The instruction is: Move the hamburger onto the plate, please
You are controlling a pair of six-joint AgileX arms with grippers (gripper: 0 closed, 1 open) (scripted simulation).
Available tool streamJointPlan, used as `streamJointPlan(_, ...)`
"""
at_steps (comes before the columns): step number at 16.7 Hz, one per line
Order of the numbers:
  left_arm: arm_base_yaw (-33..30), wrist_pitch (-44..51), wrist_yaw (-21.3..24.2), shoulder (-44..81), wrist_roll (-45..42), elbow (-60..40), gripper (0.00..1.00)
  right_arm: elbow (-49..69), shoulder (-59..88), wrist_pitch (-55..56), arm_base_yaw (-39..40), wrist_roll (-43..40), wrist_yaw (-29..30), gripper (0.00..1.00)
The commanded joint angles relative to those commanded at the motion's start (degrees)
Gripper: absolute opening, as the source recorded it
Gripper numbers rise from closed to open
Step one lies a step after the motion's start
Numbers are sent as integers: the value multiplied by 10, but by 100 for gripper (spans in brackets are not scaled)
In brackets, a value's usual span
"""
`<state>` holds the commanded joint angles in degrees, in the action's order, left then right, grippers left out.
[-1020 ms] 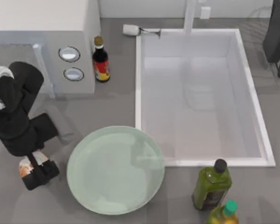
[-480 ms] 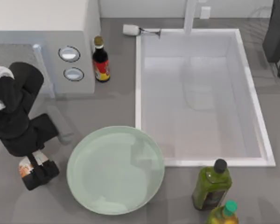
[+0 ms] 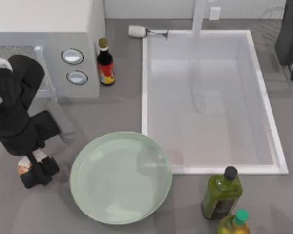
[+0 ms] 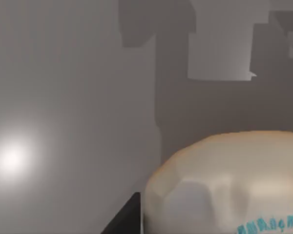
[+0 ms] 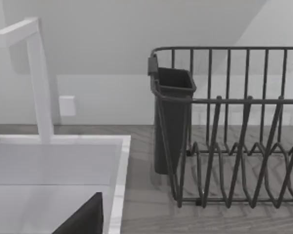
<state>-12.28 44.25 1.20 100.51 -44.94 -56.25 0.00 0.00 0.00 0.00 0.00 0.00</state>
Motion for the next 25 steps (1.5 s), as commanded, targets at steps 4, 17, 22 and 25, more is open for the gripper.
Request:
streamJointPlan(4, -1, 122, 0, -40, 2, -66, 0, 0, 0, 0, 0, 0, 0, 100)
streamJointPlan(17, -25, 195, -1, -56, -59, -128, 0, 0, 0, 0, 0, 0, 0, 100)
streamJointPlan(22, -87, 205, 0, -12, -272, -167, 0, 0, 0, 0, 0, 0, 0, 100)
streamJointPlan(25, -133, 210, 1, 17, -456, -187, 0, 0, 0, 0, 0, 0, 0, 100)
